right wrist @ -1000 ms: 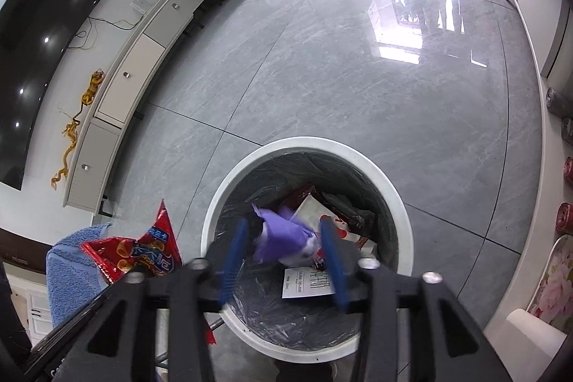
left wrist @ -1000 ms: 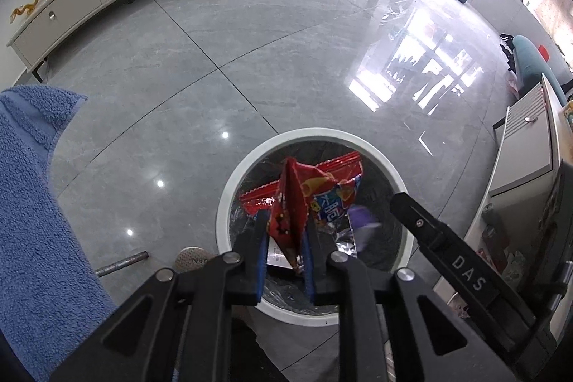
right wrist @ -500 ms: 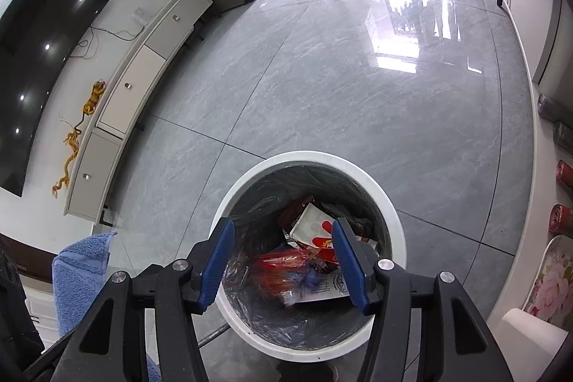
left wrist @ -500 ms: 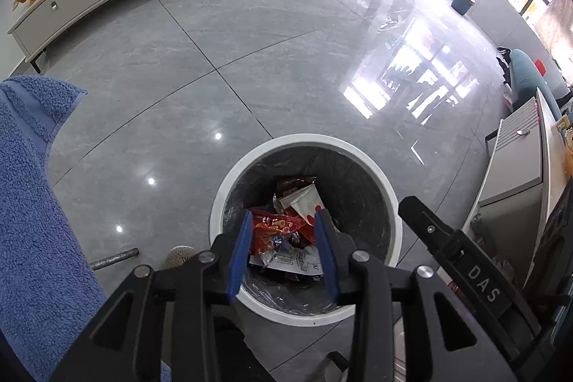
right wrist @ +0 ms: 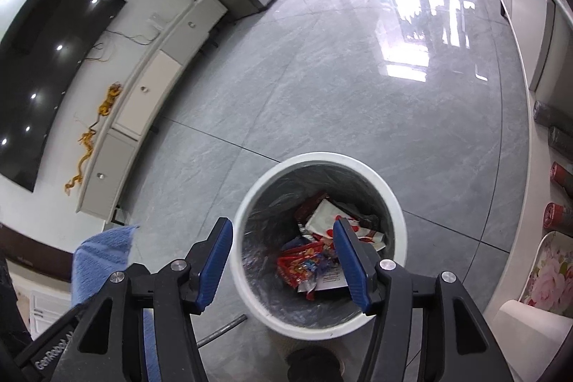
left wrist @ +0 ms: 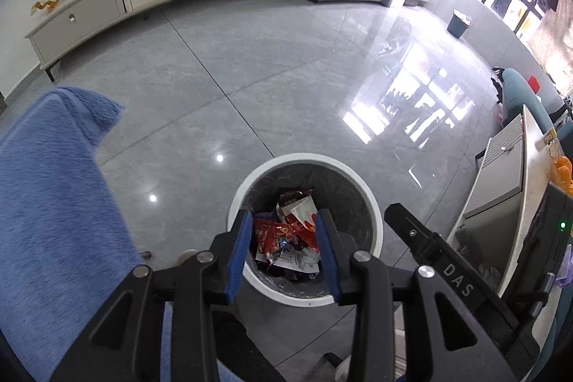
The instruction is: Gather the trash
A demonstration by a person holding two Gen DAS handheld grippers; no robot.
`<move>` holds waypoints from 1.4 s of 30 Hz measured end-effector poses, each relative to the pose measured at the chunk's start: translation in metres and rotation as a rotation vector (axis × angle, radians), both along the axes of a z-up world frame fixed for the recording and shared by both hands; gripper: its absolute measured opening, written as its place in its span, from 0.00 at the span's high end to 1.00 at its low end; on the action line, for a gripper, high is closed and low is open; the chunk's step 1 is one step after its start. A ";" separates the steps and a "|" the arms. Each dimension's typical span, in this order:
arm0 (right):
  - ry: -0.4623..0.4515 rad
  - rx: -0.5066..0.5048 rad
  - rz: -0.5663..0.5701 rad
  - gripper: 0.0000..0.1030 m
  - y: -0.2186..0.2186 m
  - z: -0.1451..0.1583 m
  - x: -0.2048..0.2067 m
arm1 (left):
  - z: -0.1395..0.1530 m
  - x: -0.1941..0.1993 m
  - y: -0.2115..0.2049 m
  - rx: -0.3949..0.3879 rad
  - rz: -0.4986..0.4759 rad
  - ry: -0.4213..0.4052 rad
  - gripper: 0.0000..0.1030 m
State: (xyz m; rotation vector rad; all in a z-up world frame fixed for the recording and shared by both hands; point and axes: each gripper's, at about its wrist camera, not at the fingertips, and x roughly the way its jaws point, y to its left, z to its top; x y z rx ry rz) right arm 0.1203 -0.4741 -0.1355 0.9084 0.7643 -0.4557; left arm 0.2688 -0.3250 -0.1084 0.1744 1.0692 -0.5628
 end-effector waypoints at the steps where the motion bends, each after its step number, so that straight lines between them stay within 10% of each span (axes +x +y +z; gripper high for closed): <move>1: -0.011 -0.008 0.013 0.44 0.004 0.007 -0.002 | 0.008 -0.005 0.005 -0.006 0.004 -0.015 0.66; 5: -0.063 -0.047 0.068 0.43 0.024 0.035 -0.011 | 0.045 -0.029 0.040 -0.032 0.039 -0.098 0.47; 28: -0.327 -0.523 0.512 0.24 0.222 0.149 -0.113 | 0.125 -0.200 0.322 -0.058 0.460 -0.367 0.46; 34: -0.385 -0.600 0.533 0.16 0.245 0.160 -0.128 | 0.135 -0.228 0.344 -0.049 0.511 -0.472 0.46; 42: -0.447 -0.684 0.510 0.05 0.259 0.167 -0.144 | 0.142 -0.253 0.337 -0.020 0.570 -0.611 0.20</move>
